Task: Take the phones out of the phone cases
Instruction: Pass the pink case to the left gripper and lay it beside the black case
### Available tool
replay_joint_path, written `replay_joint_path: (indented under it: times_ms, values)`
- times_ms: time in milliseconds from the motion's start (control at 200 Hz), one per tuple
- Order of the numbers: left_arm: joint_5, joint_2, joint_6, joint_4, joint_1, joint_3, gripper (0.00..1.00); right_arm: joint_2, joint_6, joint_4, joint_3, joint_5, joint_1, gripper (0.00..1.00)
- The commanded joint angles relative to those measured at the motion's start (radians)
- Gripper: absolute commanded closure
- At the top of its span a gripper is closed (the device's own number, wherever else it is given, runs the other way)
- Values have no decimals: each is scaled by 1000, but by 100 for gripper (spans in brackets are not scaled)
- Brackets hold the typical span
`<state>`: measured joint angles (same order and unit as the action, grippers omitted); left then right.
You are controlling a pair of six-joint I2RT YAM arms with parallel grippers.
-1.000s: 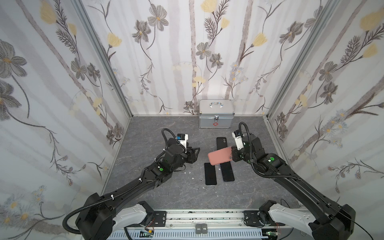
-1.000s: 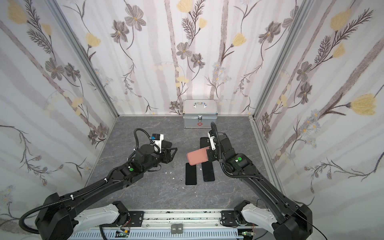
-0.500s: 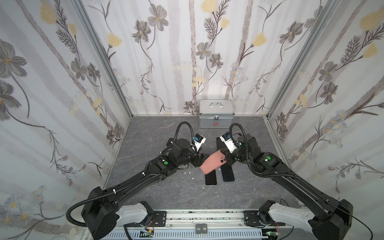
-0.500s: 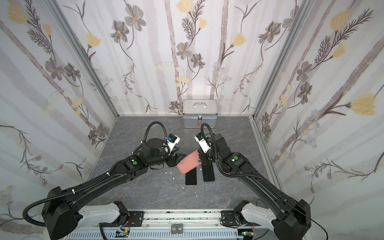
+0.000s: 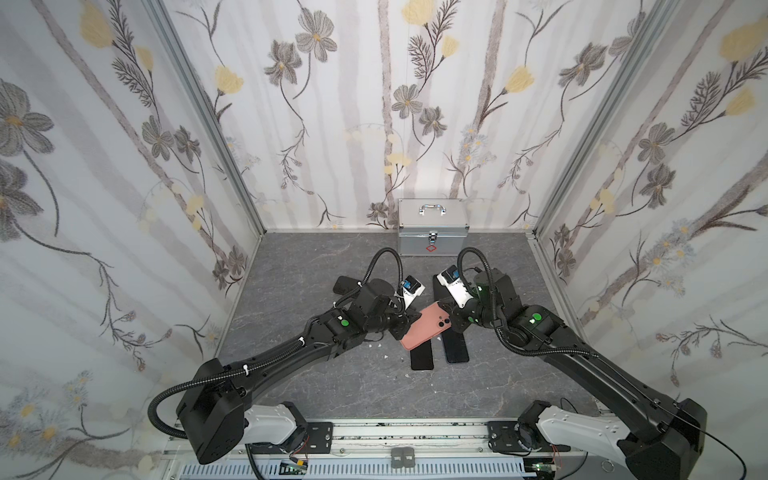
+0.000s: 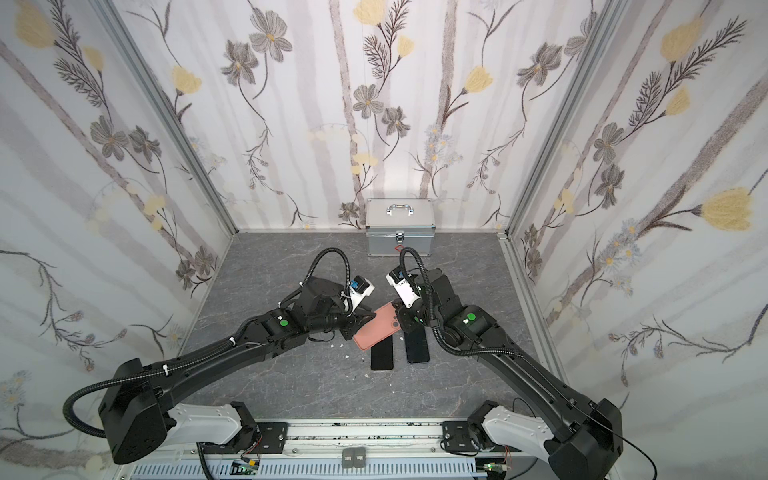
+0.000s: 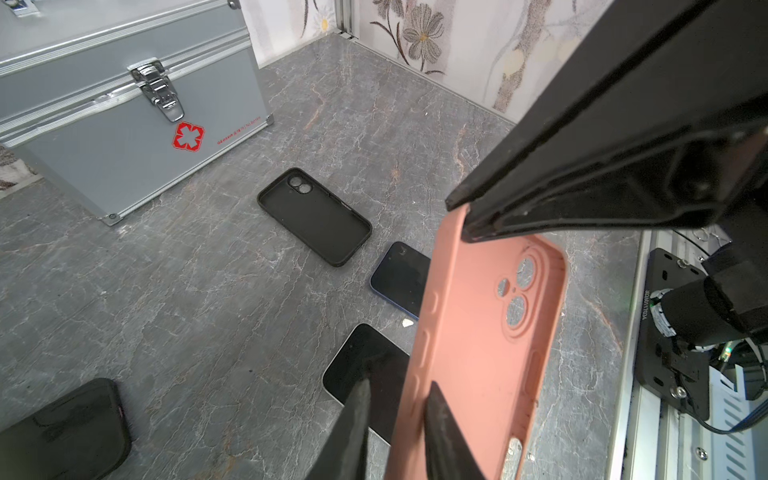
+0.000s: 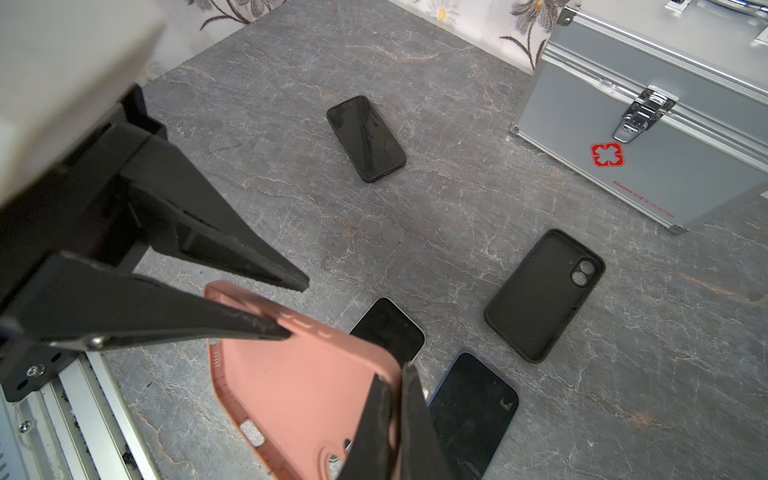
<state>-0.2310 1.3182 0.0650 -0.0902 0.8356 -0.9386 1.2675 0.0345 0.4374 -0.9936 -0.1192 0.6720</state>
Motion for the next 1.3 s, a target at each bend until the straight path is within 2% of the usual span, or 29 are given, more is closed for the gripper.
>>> replay_joint_path:
  times_ms: [0,250,370,435,500,565,689,834,939,1044,1294]
  values:
    - [16,9,15,-14,0,-12,87,5,12,-40,-10,-1,0,100]
    - [24,16,19,-13,3,-18,100,4,-1,-66,-6,3,1,100]
    - [65,19,0,-10,5,-27,100,-3,-24,-76,-7,40,-1,100]
    - [134,27,-40,-2,4,-35,100,-20,-62,-98,-3,98,-2,79]
    - [190,45,-98,18,5,-46,100,-50,-103,-139,12,154,-10,50]
    - [233,68,-156,43,4,-52,100,-87,-141,-188,35,186,-28,35]
    - [337,130,-295,88,-4,-70,100,-140,-232,-263,86,188,-113,31]
    - [404,239,-449,90,-15,-146,100,-164,-381,-312,145,144,-209,29]
    - [423,318,-526,90,-19,-205,100,-154,-446,-341,176,131,-221,19]
    - [443,398,-584,89,-20,-263,100,-133,-524,-357,198,166,-224,1]
    - [477,532,-691,62,-52,-338,100,-146,-567,-362,211,209,-224,0]
